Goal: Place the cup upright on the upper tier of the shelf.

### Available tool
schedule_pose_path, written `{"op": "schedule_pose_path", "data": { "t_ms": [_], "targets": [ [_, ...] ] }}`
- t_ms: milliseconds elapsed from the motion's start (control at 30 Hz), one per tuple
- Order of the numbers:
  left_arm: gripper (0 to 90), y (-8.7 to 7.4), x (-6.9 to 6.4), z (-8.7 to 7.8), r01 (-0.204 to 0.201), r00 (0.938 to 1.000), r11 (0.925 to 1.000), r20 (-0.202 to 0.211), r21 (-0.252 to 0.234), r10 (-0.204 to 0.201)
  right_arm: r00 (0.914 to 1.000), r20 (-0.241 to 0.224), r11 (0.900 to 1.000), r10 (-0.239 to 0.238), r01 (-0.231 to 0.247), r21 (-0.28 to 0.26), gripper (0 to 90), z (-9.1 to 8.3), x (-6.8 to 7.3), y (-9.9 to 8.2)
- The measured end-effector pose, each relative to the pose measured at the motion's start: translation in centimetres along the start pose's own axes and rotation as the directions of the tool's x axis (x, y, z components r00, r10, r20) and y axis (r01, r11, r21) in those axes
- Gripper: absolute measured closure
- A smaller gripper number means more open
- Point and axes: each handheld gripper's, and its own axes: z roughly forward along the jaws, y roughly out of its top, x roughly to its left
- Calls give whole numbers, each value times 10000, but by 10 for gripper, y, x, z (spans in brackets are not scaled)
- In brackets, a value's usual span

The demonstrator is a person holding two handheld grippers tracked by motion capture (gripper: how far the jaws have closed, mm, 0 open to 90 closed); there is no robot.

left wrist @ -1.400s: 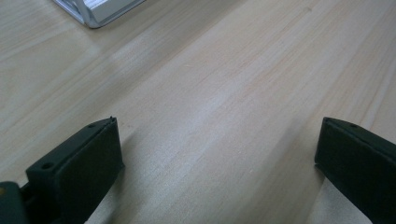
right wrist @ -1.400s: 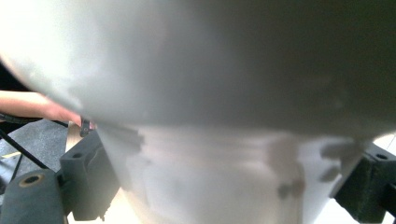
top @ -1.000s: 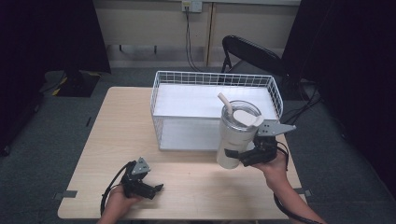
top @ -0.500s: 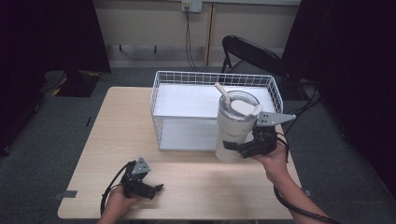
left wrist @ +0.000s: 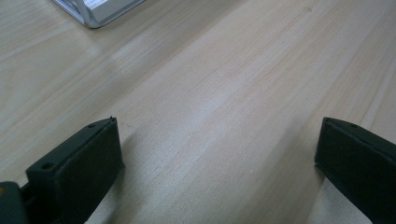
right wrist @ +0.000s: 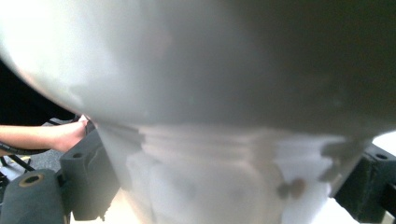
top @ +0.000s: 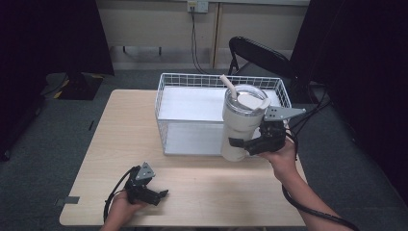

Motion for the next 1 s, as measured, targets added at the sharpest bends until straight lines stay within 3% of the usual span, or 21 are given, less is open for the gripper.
{"op": "schedule_pose_path", "data": {
  "t_ms": [333, 1000],
  "targets": [
    [1, 0, 0, 0, 41, 10000, 10000, 18, 14, -41, 10000, -46, 9999, -83, 84, 142, 104, 3, -2, 18],
    [1, 0, 0, 0, 38, 10000, 10000, 24, 16, -38, 9998, -50, 9998, 183, -183, -53, 104, 8, -11, 45]
  ]
}}
